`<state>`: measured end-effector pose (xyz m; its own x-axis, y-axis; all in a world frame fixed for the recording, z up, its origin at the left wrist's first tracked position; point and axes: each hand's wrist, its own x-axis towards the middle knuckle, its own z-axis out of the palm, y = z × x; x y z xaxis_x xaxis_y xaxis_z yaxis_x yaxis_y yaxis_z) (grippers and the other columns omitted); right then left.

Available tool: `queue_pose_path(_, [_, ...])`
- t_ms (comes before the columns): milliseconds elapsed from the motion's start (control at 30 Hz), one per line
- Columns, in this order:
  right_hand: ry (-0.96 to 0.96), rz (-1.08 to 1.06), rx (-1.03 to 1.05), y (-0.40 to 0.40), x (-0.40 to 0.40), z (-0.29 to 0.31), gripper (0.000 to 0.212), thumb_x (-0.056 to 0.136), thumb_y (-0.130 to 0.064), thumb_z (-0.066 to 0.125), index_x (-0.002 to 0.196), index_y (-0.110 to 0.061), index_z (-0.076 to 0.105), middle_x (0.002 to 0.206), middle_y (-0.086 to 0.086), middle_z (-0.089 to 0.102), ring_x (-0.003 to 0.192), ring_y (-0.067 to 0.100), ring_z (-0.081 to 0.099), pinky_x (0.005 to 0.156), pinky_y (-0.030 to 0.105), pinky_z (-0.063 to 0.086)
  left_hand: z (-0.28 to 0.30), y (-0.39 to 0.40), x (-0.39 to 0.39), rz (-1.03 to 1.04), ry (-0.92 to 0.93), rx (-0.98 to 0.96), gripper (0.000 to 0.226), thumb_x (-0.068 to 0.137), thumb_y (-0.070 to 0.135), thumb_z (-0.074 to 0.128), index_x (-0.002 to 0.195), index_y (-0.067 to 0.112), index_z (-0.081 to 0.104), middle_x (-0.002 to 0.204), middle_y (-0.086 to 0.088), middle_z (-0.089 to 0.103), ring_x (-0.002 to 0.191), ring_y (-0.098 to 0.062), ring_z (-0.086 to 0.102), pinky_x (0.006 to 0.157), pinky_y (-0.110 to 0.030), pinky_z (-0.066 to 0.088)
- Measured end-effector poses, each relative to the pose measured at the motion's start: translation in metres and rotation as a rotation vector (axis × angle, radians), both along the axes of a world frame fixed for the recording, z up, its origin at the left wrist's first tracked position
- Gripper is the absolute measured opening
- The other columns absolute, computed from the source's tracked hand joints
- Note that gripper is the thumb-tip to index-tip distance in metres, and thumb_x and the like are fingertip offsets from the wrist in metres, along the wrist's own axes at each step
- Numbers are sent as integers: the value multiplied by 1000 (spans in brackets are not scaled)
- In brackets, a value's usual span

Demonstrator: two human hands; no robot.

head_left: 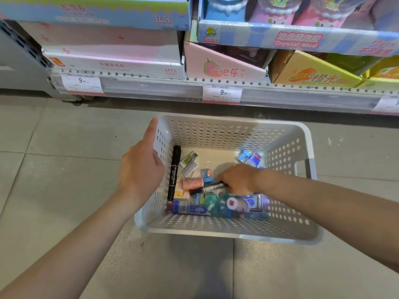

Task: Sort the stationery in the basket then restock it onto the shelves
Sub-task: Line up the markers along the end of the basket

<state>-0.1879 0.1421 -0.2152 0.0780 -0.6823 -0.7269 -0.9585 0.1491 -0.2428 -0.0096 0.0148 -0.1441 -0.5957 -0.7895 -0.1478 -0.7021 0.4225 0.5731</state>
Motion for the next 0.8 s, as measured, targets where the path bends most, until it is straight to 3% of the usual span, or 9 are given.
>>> queue_pose_path(100, [32, 110, 99, 15, -5, 1, 29, 92, -14, 44, 120, -13, 53, 112, 8, 62, 100, 28, 60, 80, 33, 48, 0, 0, -1, 6, -23, -3, 75, 92, -1, 45, 153, 29, 12, 62, 6, 34, 48, -9, 35, 42, -19, 24])
queue_pose_path(167, [16, 66, 99, 14, -10, 5, 24, 92, -15, 44, 113, -13, 56, 107, 8, 63, 94, 26, 61, 78, 33, 49, -1, -1, -2, 17, -33, 0, 76, 92, -1, 44, 153, 32, 11, 61, 5, 35, 50, -9, 36, 43, -22, 26])
queue_pose_path(267, [-20, -92, -209, 0, -14, 10, 26, 95, -19, 45, 117, -13, 56, 115, 5, 61, 102, 25, 60, 78, 29, 45, -4, -2, -2, 35, -22, 17, 78, 90, -2, 42, 152, 35, 13, 58, 1, 37, 51, -13, 37, 46, -26, 31])
queue_pose_path(367, [-106, -177, -449, -24, -3, -4, 43, 94, -17, 50, 136, -11, 46, 137, 5, 49, 119, 24, 52, 94, 34, 46, -5, -2, -2, 36, -24, 6, 78, 90, -1, 43, 152, 36, 12, 59, 2, 37, 51, -14, 37, 47, -27, 30])
queue_pose_path(500, [-115, -226, -415, -47, 12, -32, 55, 90, -13, 56, 143, -11, 38, 144, 7, 42, 126, 26, 46, 104, 36, 41, -5, -1, -1, 34, -4, 7, 76, 91, 0, 42, 152, 35, 13, 63, 3, 36, 55, -15, 37, 50, -28, 32])
queue_pose_path(667, [-203, -178, -287, -41, 16, -37, 44, 89, -10, 54, 133, -13, 50, 135, 4, 51, 121, 26, 49, 100, 39, 43, -5, -2, 0, 27, -1, 23, 77, 91, 0, 42, 152, 36, 13, 67, -1, 43, 54, -16, 39, 49, -28, 33])
queue_pose_path(800, [-271, -194, -244, -31, 13, -23, 41, 94, -14, 51, 135, -13, 48, 140, 4, 48, 128, 22, 45, 99, 24, 37, -4, -1, -1, 28, -9, 17, 77, 91, 0, 42, 152, 35, 12, 69, 0, 45, 54, -15, 41, 49, -29, 34])
